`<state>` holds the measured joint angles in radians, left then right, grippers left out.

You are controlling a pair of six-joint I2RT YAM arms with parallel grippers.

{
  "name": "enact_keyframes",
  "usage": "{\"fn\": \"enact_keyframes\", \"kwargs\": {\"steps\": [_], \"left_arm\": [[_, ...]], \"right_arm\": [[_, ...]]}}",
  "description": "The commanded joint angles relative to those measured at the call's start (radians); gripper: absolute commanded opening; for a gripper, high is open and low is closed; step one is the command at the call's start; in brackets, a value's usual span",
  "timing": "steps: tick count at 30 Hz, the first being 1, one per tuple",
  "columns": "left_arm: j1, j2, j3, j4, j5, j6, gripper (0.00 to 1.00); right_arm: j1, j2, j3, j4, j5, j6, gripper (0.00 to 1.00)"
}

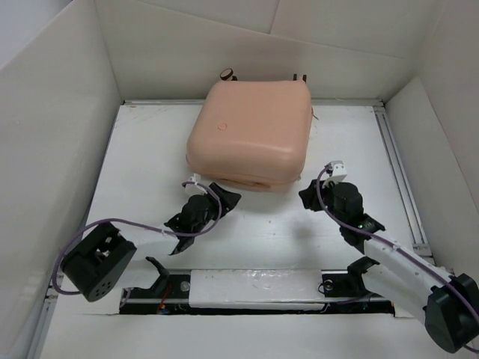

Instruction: Pack the luggage

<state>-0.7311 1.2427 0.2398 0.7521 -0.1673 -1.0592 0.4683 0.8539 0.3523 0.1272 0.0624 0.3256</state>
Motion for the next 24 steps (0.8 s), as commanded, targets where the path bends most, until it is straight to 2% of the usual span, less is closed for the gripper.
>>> {"fn": "enact_keyframes", "kwargs": {"steps": [1,7,13,17,21,24], "left_arm": [[0.004,0.044,0.039,0.188,0.046,-0.015,0.62],[0.004,0.152,0.018,0.348,0.023,-0.033,0.62],[0.027,0.288,0.069,0.429,0.014,-0.033,0.59],[0.027,0.334,0.079,0.492,0.005,-0.033,0.59],[0.027,0.359,0.090,0.523,-0.005,-0.033,0.58],[0.027,0.359,0.090,0.526,-0.017,-0.021,0.58]], "right_arm": [[-0.028,0.025,0.036,0.172,-0.065,-0.074,0.47],[-0.089,0.077,-0.025,0.397,-0.213,-0.083,0.49],[-0.129,0.169,0.010,0.454,-0.318,-0.169,0.51],[-0.129,0.243,0.040,0.443,-0.328,-0.178,0.50],[-0.129,0.263,0.028,0.532,-0.300,-0.166,0.49],[-0.138,0.295,0.019,0.597,-0.314,-0.143,0.43]]}}
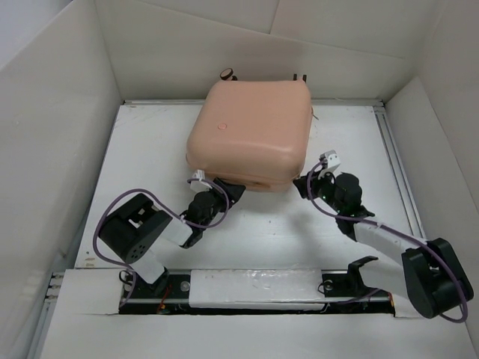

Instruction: Pack the luggage

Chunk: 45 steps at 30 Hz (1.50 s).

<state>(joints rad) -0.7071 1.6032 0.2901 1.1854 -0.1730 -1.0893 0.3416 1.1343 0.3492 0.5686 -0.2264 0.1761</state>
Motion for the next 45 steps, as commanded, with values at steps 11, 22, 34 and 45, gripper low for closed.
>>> {"fn": "enact_keyframes", "kwargs": {"steps": [11,22,34,45], "left_arm": [[0.052,0.055,0.129,0.051,-0.014,0.028,0.48],[0.077,0.144,0.158,0.171,0.043,0.049,0.00],[0.032,0.162,0.178,0.184,0.033,0.009,0.00],[0.032,0.172,0.109,0.290,0.090,0.023,0.00]], "right_arm": [[-0.021,0.189,0.039,0.385,-0.103,0.036,0.20],[0.078,0.139,-0.033,0.389,-0.012,0.092,0.00],[0.649,0.080,0.152,-0.102,0.489,0.141,0.00],[0.659,0.409,0.624,-0.253,0.354,0.169,0.00]]}}
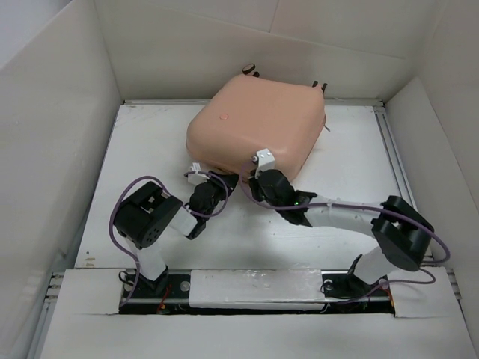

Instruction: Pack the luggage

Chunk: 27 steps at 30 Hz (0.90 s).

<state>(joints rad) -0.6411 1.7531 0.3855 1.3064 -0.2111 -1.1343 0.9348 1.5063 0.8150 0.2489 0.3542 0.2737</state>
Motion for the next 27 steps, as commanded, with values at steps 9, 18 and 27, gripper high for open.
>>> {"fn": "enact_keyframes", "kwargs": {"steps": [9,18,27], "left_arm": [[-0.016,0.022,-0.088,0.339,0.182,0.056,0.00],[0.044,-0.188,-0.178,0.225,0.203,0.119,0.27],[0.095,-0.946,-0.147,-0.679,-0.030,0.280,0.77]], "right_arm": [[0.033,0.213,0.395,0.050,-0.302,0.151,0.00],[0.079,0.050,0.258,-0.020,-0.219,0.133,0.47],[-0.052,-0.470,0.082,-0.289,-0.008,0.070,0.57]]}}
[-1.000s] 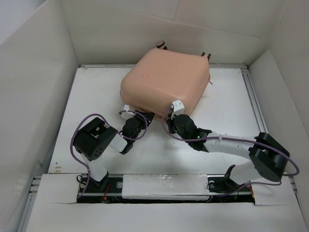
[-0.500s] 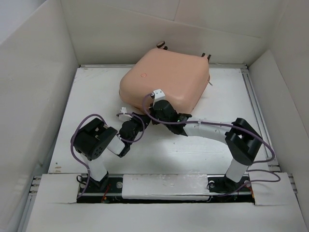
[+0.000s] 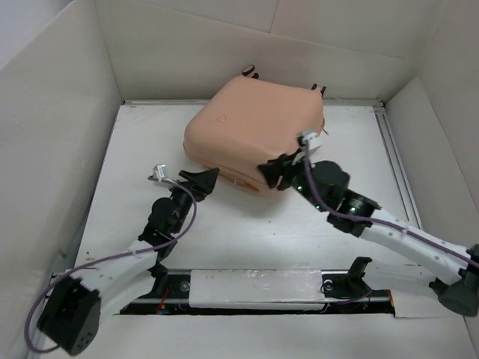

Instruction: Pack the luggage

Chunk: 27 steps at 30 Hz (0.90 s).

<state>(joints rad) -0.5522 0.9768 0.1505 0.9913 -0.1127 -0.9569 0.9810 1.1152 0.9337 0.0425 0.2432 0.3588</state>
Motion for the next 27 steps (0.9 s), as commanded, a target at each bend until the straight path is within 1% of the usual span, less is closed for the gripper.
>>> {"fn": "enact_keyframes", "kwargs": {"steps": [1,2,3,4,5,6,7,8,9,10,11,12,13,14,15,16,17,18,19,20,21,22,23,24,25,26,27], "left_arm": [[0.018,-0.240,0.133,-0.438,-0.175,0.118,0.78],[0.038,-0.240,0.244,-0.495,-0.195,0.171,0.78],[0.070,-0.204,0.320,-0.549,-0.165,0.187,0.78],[0.125,-0.149,0.401,-0.648,-0.089,0.187,0.78],[0.285,0.002,0.475,-0.664,0.042,0.187,0.78],[0.370,0.093,0.594,-0.665,0.191,0.157,0.77],[0.447,0.174,0.641,-0.655,0.416,0.115,0.71],[0.545,0.269,0.668,-0.623,0.462,0.072,0.66],[0.572,0.270,0.679,-0.585,0.462,0.035,0.66],[0.581,0.270,0.679,-0.556,0.352,0.015,0.66],[0.581,0.270,0.699,-0.565,0.297,0.015,0.67],[0.581,0.299,0.728,-0.583,0.257,0.024,0.67],[0.581,0.334,0.814,-0.601,0.236,0.038,0.69],[0.581,0.382,0.871,-0.664,0.235,0.052,0.69],[0.581,0.504,0.935,-0.702,0.252,0.084,0.70],[0.581,0.578,1.068,-0.735,0.280,0.102,0.71],[0.581,0.656,1.140,-0.828,0.344,0.115,0.69],[0.581,0.733,1.205,-0.867,0.366,0.115,0.69],[0.569,0.867,1.260,-0.887,0.393,0.133,0.69],[0.557,0.925,1.352,-0.910,0.418,0.144,0.67],[0.548,0.971,1.385,-0.943,0.447,0.144,0.67],[0.531,1.037,1.400,-0.935,0.462,0.144,0.66],[0.531,1.054,1.400,-0.921,0.479,0.114,0.65],[0.519,1.054,1.376,-0.892,0.517,0.095,0.64],[0.518,1.054,1.347,-0.811,0.534,0.075,0.61],[0.491,1.039,1.281,-0.774,0.548,0.060,0.61],[0.479,1.024,1.247,-0.740,0.548,0.050,0.61]], "right_arm": [[-0.149,-0.104,-0.048,-0.101,0.103,-0.015,0.48],[-0.207,-0.136,-0.049,-0.124,0.103,-0.024,0.30],[-0.270,-0.137,-0.062,-0.124,0.082,-0.024,0.22],[-0.412,-0.137,-0.062,-0.124,0.058,-0.024,0.16],[-0.485,-0.137,-0.071,-0.124,-0.003,-0.024,0.11],[-0.551,-0.100,-0.072,-0.124,-0.039,-0.024,0.09],[-0.670,-0.086,-0.072,-0.124,-0.073,-0.014,0.07],[-0.720,-0.071,-0.072,-0.124,-0.123,0.003,0.07],[-0.761,-0.045,-0.072,-0.124,-0.145,0.003,0.07],[-0.798,-0.031,-0.072,-0.124,-0.168,0.003,0.07],[-0.861,-0.019,-0.072,-0.110,-0.192,0.003,0.09],[-0.887,-0.005,-0.072,-0.077,-0.226,0.003,0.11],[-0.909,0.033,-0.081,-0.057,-0.241,0.014,0.12],[-0.947,0.064,-0.081,-0.037,-0.260,0.014,0.12],[-0.962,0.099,-0.056,-0.020,-0.307,0.014,0.12],[-0.972,0.186,-0.036,-0.020,-0.332,0.014,0.14],[-0.972,0.233,-0.015,-0.004,-0.347,0.014,0.14],[-0.972,0.279,0.005,0.006,-0.369,0.014,0.15],[-0.972,0.326,0.055,0.016,-0.422,0.014,0.15],[-0.958,0.421,0.085,0.016,-0.435,0.014,0.15],[-0.928,0.466,0.111,0.016,-0.435,0.014,0.15],[-0.911,0.507,0.164,0.016,-0.459,0.003,0.15],[-0.894,0.581,0.190,0.016,-0.478,0.003,0.15],[-0.875,0.610,0.210,0.016,-0.487,-0.007,0.15],[-0.837,0.635,0.229,0.016,-0.501,-0.007,0.14],[-0.816,0.655,0.266,0.016,-0.518,-0.027,0.12],[-0.791,0.688,0.284,0.016,-0.533,-0.050,0.12]]}}
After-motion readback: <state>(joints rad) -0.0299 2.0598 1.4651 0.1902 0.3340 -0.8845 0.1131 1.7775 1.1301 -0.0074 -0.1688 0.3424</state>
